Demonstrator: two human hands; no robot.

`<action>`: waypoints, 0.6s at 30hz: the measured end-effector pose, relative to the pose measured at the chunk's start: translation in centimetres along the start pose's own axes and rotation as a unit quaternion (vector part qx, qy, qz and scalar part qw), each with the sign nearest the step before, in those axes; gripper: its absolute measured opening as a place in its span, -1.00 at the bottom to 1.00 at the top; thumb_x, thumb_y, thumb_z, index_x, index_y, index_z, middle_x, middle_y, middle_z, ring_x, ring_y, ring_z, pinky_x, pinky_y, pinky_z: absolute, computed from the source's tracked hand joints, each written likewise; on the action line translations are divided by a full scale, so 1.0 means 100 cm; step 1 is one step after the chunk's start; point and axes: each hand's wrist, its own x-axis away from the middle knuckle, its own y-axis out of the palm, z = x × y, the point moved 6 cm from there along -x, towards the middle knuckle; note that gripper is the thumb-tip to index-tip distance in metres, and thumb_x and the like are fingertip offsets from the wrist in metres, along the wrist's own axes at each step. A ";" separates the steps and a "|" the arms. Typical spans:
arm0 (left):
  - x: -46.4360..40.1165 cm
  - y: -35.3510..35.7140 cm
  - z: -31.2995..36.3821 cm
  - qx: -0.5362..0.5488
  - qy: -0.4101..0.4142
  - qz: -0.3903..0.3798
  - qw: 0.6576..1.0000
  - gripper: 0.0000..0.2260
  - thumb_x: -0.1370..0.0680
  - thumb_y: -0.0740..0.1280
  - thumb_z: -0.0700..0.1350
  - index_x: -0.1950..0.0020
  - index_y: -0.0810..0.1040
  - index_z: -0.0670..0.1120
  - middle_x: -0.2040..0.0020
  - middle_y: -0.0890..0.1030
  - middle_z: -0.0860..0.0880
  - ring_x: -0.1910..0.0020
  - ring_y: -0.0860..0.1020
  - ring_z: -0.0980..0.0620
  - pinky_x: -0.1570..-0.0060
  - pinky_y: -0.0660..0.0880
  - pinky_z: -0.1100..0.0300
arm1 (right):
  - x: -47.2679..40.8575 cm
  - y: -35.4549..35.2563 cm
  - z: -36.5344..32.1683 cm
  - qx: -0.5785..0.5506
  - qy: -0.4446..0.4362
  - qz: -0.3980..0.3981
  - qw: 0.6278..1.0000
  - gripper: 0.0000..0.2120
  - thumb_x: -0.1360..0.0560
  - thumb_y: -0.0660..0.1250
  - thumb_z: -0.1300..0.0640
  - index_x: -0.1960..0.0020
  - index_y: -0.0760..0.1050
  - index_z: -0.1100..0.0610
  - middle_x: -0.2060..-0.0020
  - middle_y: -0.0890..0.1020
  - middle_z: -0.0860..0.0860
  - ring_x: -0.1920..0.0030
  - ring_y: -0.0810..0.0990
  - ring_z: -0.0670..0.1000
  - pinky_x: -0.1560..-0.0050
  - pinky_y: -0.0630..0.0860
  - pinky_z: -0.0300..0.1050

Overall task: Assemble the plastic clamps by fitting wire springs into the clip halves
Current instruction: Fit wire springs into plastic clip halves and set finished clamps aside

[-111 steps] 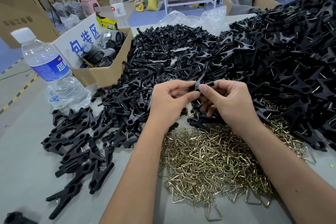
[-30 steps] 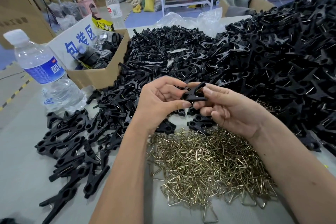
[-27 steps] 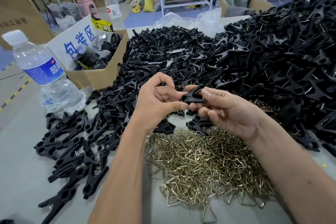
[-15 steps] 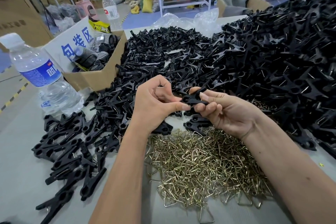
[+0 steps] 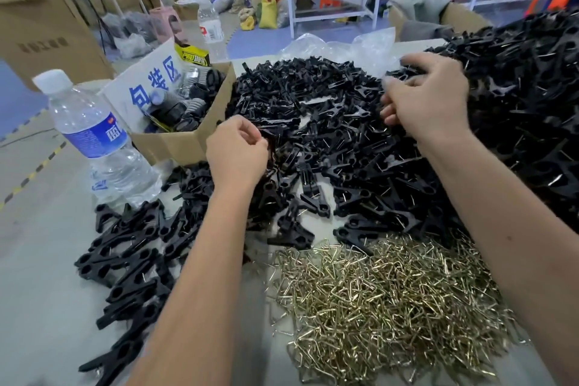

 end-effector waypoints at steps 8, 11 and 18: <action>-0.072 0.036 -0.027 -0.299 -0.009 -0.198 0.933 -0.48 -0.53 0.33 -0.24 -0.48 0.50 0.09 -0.39 0.51 -0.17 -0.38 0.46 -0.23 -0.41 0.40 -0.05 | -0.012 0.175 -0.016 0.351 -0.173 -0.279 0.877 -0.64 -0.53 0.32 0.40 -0.17 0.72 0.08 -0.11 0.73 0.11 -0.09 0.69 0.12 -0.17 0.63 -0.01; -0.085 0.047 -0.030 -0.286 0.003 -0.206 0.936 -0.50 -0.56 0.33 -0.24 -0.46 0.52 0.14 -0.43 0.46 -0.17 -0.36 0.49 -0.25 -0.38 0.47 -0.08 | -0.023 0.216 -0.002 0.448 -0.214 -0.359 0.791 -0.40 -0.57 0.22 0.39 -0.50 0.48 -0.06 -0.36 0.59 0.14 -0.39 0.49 0.21 -0.31 0.55 0.09; -0.101 0.052 -0.018 -0.194 0.007 -0.185 0.964 -0.78 -0.47 0.59 -0.20 0.07 0.72 0.14 -0.06 0.70 -0.01 0.05 0.65 -0.03 0.02 0.59 0.11 | -0.049 0.233 0.019 0.478 -0.200 -0.427 0.741 -0.54 -0.55 0.33 0.39 -0.37 0.60 0.05 -0.32 0.58 0.14 -0.27 0.58 0.16 -0.21 0.49 -0.09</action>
